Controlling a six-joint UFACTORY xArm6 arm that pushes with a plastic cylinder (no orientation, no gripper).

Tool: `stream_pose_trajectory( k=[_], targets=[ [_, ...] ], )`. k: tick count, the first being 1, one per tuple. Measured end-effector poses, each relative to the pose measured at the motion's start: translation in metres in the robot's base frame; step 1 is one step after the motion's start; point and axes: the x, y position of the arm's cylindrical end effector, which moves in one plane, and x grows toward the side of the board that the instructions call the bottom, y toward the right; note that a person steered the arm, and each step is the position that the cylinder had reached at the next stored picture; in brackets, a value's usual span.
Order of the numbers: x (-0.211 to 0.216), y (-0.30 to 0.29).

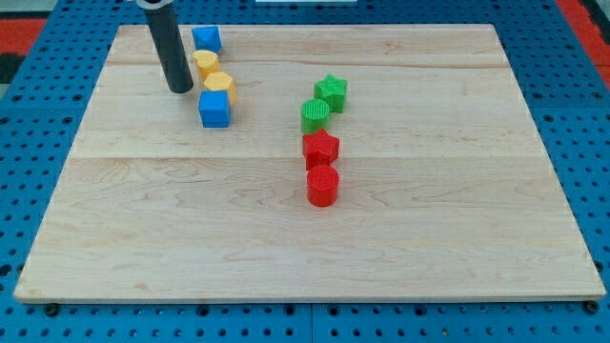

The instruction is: Push yellow heart and yellow hexagon in between the blue triangle and blue cube

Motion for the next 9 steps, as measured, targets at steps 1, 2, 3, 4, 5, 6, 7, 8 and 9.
stream_pose_trajectory(
  k=[1, 2, 3, 4, 5, 6, 7, 8, 9],
  targets=[
    [-0.025, -0.001],
    [-0.04, 0.007],
    [-0.044, 0.027],
    [-0.046, 0.026],
    [-0.046, -0.03],
    [-0.07, -0.067],
    [-0.108, -0.052],
    [-0.11, -0.036],
    [-0.102, -0.034]
  ],
)
